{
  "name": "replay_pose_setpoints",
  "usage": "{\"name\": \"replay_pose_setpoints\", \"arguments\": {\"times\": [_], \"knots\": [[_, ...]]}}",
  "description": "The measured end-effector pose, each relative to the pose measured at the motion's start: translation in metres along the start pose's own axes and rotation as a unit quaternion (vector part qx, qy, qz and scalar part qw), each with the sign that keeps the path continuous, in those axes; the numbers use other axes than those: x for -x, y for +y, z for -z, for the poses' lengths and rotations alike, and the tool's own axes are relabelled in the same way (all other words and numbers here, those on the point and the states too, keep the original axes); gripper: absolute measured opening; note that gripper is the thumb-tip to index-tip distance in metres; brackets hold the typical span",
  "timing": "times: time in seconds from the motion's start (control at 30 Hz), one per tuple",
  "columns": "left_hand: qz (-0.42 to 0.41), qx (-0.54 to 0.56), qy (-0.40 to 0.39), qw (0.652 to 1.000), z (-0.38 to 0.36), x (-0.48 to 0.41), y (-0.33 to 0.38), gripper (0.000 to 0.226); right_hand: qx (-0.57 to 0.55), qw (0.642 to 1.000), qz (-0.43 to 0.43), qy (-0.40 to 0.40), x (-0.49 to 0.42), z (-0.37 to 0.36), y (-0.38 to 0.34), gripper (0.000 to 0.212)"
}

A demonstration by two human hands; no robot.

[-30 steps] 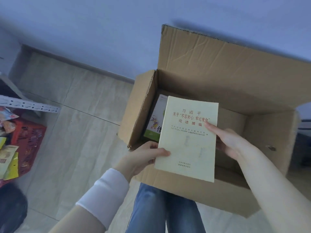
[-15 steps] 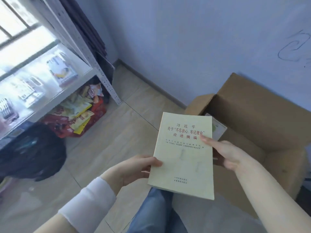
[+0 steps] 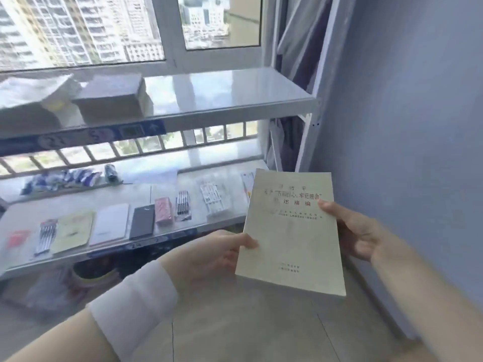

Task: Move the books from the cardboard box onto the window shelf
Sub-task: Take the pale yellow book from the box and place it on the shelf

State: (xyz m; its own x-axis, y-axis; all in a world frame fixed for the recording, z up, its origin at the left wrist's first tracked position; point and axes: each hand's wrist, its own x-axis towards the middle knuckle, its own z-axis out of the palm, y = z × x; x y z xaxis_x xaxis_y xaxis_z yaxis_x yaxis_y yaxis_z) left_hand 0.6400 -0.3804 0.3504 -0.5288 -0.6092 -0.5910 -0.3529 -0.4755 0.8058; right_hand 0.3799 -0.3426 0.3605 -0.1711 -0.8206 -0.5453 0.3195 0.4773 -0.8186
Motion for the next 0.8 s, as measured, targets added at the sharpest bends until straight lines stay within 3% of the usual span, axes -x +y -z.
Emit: {"name": "replay_pose_setpoints", "arguments": {"times": [0.07, 0.13, 0.2, 0.33, 0.43, 0.6, 0.7, 0.8], "knots": [[-0.013, -0.009, 0.039, 0.999, 0.046, 0.001, 0.018, 0.040, 0.024, 0.999, 0.015, -0.023, -0.031, -0.041, -0.024, 0.093], [-0.023, -0.013, 0.051, 0.998, 0.088, -0.004, 0.037, 0.042, 0.044, 0.998, 0.036, -0.039, -0.059, -0.078, -0.049, 0.089], [-0.042, -0.017, 0.050, 0.998, 0.126, -0.012, 0.060, 0.031, 0.068, 0.995, 0.062, -0.043, -0.082, -0.111, -0.077, 0.075], [-0.098, -0.045, 0.052, 0.993, 0.188, -0.037, 0.112, 0.048, 0.116, 0.982, 0.143, -0.053, -0.126, -0.160, -0.145, 0.027], [-0.161, -0.082, 0.090, 0.980, 0.229, -0.056, 0.161, 0.056, 0.163, 0.957, 0.231, -0.067, -0.158, -0.194, -0.208, 0.012], [-0.242, -0.184, 0.255, 0.918, 0.293, -0.086, 0.226, 0.056, 0.215, 0.892, 0.376, -0.133, -0.205, -0.239, -0.286, 0.007], [-0.255, -0.227, 0.298, 0.892, 0.321, -0.102, 0.241, 0.079, 0.212, 0.863, 0.436, -0.146, -0.241, -0.256, -0.303, 0.034], [-0.253, -0.277, 0.323, 0.869, 0.336, -0.121, 0.237, 0.078, 0.234, 0.842, 0.458, -0.164, -0.276, -0.265, -0.298, 0.035]]}}
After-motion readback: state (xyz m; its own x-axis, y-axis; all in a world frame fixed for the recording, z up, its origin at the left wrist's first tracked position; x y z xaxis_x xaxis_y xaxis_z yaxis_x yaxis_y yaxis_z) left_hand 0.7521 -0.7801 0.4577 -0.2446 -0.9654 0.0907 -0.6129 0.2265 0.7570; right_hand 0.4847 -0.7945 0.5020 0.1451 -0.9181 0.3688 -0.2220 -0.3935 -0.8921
